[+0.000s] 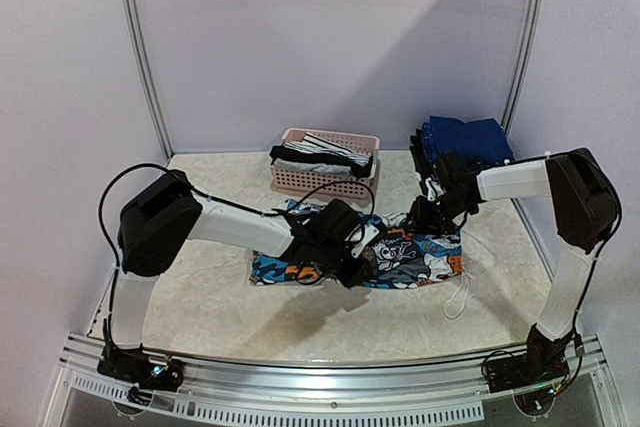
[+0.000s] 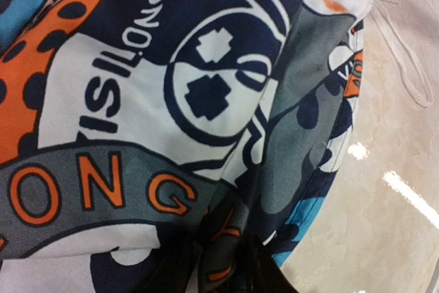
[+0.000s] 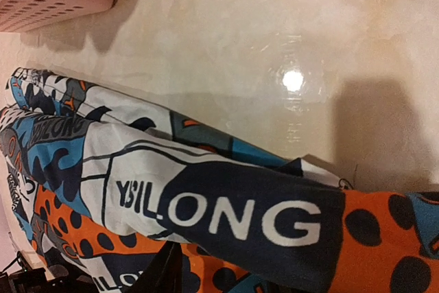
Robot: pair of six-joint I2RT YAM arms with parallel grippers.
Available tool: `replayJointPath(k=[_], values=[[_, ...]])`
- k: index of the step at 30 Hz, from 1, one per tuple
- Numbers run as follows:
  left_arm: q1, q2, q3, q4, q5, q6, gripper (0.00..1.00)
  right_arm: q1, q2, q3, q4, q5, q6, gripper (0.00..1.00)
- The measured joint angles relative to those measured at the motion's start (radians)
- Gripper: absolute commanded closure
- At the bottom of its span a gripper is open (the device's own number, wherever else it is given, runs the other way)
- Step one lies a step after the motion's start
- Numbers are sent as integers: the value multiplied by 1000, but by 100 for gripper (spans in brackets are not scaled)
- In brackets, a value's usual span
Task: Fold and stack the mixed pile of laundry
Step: Smooth out the crumpled shorts at the center of the board.
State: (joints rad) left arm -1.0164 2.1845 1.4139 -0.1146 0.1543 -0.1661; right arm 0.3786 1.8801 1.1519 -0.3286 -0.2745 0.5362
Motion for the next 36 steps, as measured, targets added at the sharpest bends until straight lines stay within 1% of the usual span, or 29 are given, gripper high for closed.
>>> replayJointPath(k=[5,8,13,18,20,21,23,28,32,36], values=[[-1,-43,-105,106,-16,1,74,-19,37,12,0,-21,-7,59],[-4,-80,-171,140,-30,0,75,-20,43,15,0,-31,-15,59],[-6,-138,-252,154,-42,0,75,-20,43,15,-4,-63,-26,58],[-8,-201,-320,139,-55,2,75,-20,22,15,-26,-81,-30,54],[-9,-234,-340,124,-69,7,74,-20,-12,13,-42,-81,-34,52],[-10,-246,-344,118,-78,9,72,-20,-36,12,-51,-82,-38,50],[-16,-275,-349,114,-115,17,70,-20,-87,9,-60,-81,-41,44],[-55,-341,-364,174,-222,69,69,-20,-245,-28,-72,-67,-49,36],[-101,-352,-364,227,-280,120,67,-20,-354,-86,-80,-31,-45,24],[-154,-339,-332,240,-333,206,65,-21,-474,-160,-93,31,-38,17]])
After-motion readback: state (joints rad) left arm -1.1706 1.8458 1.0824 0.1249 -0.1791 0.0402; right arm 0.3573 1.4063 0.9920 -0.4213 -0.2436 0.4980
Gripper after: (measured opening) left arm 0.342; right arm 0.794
